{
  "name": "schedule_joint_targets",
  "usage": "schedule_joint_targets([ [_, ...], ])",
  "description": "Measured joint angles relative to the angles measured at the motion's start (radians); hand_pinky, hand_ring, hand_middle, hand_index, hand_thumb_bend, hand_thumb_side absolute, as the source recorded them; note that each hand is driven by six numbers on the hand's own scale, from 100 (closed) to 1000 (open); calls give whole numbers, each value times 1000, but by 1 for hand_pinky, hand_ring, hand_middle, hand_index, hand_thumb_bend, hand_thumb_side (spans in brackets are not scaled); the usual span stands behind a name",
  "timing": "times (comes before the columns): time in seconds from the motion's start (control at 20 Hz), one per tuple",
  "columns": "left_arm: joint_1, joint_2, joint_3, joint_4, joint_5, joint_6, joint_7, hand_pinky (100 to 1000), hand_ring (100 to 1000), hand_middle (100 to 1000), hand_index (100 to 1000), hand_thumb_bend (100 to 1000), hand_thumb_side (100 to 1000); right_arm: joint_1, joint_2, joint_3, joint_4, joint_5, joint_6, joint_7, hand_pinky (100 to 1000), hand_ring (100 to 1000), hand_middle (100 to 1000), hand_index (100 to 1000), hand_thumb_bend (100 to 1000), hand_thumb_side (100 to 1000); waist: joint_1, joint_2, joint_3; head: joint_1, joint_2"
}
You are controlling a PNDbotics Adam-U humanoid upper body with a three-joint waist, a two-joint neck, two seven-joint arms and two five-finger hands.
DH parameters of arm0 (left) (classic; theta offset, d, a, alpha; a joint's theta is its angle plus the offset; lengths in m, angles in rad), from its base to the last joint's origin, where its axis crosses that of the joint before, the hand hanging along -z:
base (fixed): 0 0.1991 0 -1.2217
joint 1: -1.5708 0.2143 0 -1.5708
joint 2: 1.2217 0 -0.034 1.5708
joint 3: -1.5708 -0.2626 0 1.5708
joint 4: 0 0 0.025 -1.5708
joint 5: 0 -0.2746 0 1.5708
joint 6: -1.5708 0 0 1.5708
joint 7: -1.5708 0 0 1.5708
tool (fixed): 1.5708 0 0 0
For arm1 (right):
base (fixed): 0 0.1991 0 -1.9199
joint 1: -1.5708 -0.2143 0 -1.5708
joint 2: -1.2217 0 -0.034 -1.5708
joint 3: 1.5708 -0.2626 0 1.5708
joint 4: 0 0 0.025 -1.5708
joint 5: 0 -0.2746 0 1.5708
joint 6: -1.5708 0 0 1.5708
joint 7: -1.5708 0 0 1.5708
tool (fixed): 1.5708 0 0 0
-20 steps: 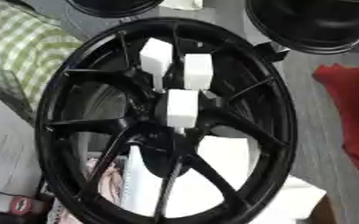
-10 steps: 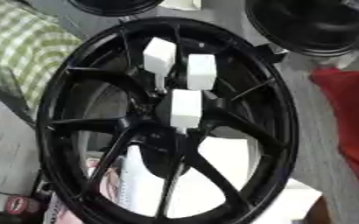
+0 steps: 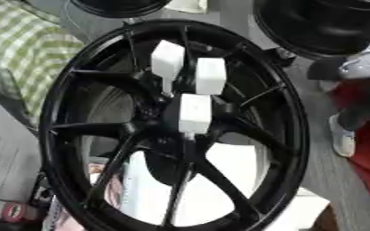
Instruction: Pull the pin out of the wheel hub.
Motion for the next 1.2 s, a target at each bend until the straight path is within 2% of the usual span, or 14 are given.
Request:
schedule_joint_targets([
  [0.5,0,0,-5,0,0,1,-5,724,686,672,797,100,866,-128,83,98,77,-51,-33,187,870,865,745,770,496,241,-11,0,9,-17,-2],
  [1.05,-2,1,-5,0,0,0,-8,724,685,673,797,100,866,-189,152,186,156,-60,-48,209,871,862,742,771,499,244,-11,-1,16,-24,-3],
  [1.2,-3,1,-5,0,0,0,-8,724,684,673,797,100,865,-196,163,203,171,-52,-51,209,859,862,744,769,517,270,-11,-1,18,-29,-3],
])
